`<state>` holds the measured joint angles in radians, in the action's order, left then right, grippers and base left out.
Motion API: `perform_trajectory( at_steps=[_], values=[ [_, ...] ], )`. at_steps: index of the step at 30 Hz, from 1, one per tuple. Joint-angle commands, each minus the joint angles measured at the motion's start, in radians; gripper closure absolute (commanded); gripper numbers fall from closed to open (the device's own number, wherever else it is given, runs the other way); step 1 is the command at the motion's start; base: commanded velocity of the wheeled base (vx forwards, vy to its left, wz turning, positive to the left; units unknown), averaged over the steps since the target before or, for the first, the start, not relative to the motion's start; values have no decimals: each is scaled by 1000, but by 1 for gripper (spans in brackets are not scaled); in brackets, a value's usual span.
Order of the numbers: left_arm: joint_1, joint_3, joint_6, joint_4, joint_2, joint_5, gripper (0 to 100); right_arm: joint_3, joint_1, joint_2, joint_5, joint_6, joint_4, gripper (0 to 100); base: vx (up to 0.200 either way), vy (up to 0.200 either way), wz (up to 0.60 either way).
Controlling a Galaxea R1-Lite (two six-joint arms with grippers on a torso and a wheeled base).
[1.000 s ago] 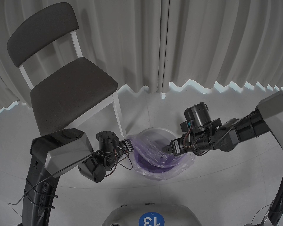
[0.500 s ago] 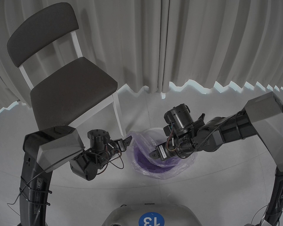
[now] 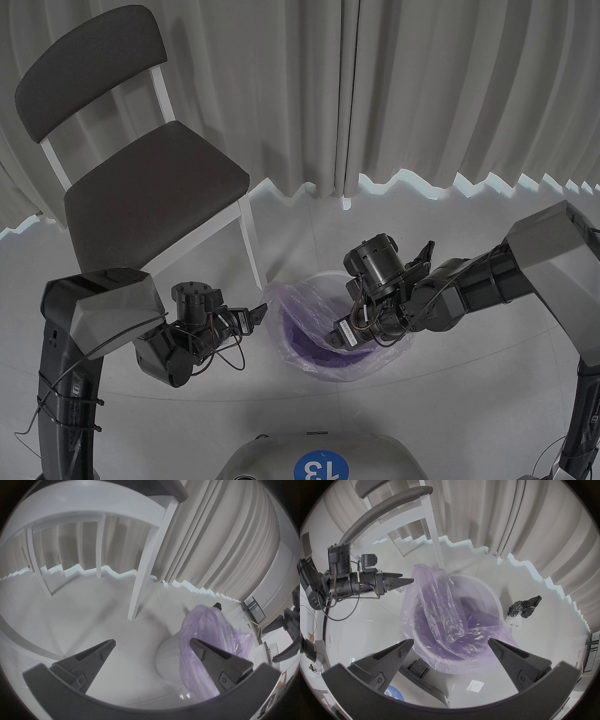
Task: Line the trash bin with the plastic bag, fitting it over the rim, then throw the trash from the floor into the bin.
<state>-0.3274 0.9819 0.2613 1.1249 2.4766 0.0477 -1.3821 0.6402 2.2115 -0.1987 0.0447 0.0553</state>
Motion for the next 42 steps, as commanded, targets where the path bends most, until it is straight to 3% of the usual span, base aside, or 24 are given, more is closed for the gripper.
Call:
perform_trajectory(
  at_steps=[1, 17, 18, 23, 34, 42],
  values=[
    [-1, 31, 0, 3, 79, -2, 0, 15, -14, -36, -4, -3, 0, 0, 0, 0, 0],
    [-18, 87, 13, 0, 147, -9, 0, 276, -201, -204, 18, -5, -77, 0, 0, 0, 0],
    [-8, 84, 13, 0, 130, -9, 0, 371, -246, -193, 28, -8, -186, 0, 0, 0, 0],
    [8, 81, 19, 0, 100, -9, 0, 451, -281, -139, 64, -2, -301, 0, 0, 0, 0],
    [5, 89, 30, 0, 105, -9, 0, 453, -326, -24, 73, 0, -322, 0, 0, 0, 0],
    [1, 86, 36, 0, 108, -9, 0, 337, -355, 146, 71, 7, -468, 0, 0, 0, 0]
  ],
)
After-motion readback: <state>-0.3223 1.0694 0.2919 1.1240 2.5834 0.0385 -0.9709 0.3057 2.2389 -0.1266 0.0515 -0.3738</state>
